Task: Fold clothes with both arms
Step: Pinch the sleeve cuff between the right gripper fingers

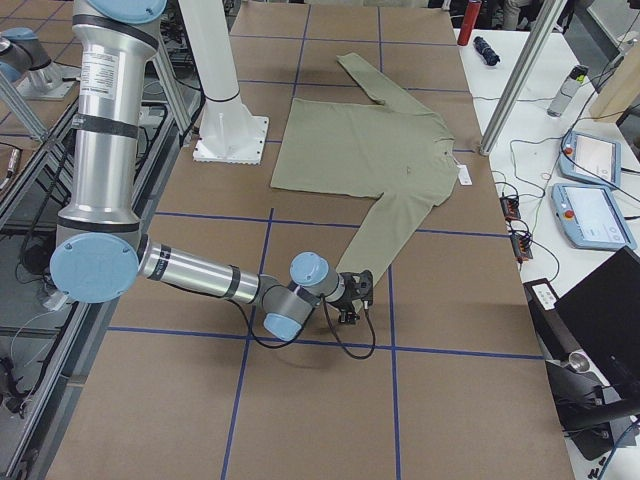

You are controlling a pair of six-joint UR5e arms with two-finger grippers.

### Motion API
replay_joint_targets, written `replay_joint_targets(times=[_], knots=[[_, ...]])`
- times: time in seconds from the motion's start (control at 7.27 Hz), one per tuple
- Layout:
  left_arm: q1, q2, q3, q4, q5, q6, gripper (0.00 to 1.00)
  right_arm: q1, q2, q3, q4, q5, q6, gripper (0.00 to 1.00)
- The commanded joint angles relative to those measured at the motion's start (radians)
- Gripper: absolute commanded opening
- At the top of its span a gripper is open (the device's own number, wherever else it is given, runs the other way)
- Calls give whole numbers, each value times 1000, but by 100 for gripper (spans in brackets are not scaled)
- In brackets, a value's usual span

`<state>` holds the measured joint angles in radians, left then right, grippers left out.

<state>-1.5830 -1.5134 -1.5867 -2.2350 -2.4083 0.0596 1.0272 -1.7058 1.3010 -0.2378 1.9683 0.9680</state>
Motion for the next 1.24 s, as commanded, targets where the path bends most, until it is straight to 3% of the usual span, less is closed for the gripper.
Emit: replay_joint_targets(times=[0.0, 0.14, 0.28, 0.69, 0.83, 0.96, 1.1], knots=[[0, 1, 1, 0, 0, 0, 100, -1, 0, -2, 0, 0, 0, 34], [0, -1, -1, 0, 0, 0, 100, -1, 0, 0, 0, 1, 1, 7], [0, 1, -1, 0, 0, 0, 100, 1, 0, 0, 0, 0, 2, 0], [0, 1, -1, 0, -2, 0, 100, 2, -8, 9, 0, 17, -2, 0], [0, 1, -1, 0, -3, 0, 100, 2, -5, 9, 0, 18, -3, 61], [0, 1, -1, 0, -3, 2, 100, 2, -3, 8, -5, 14, -3, 73], [0, 1, -1, 0, -3, 2, 100, 2, -3, 7, -6, 14, -3, 73]])
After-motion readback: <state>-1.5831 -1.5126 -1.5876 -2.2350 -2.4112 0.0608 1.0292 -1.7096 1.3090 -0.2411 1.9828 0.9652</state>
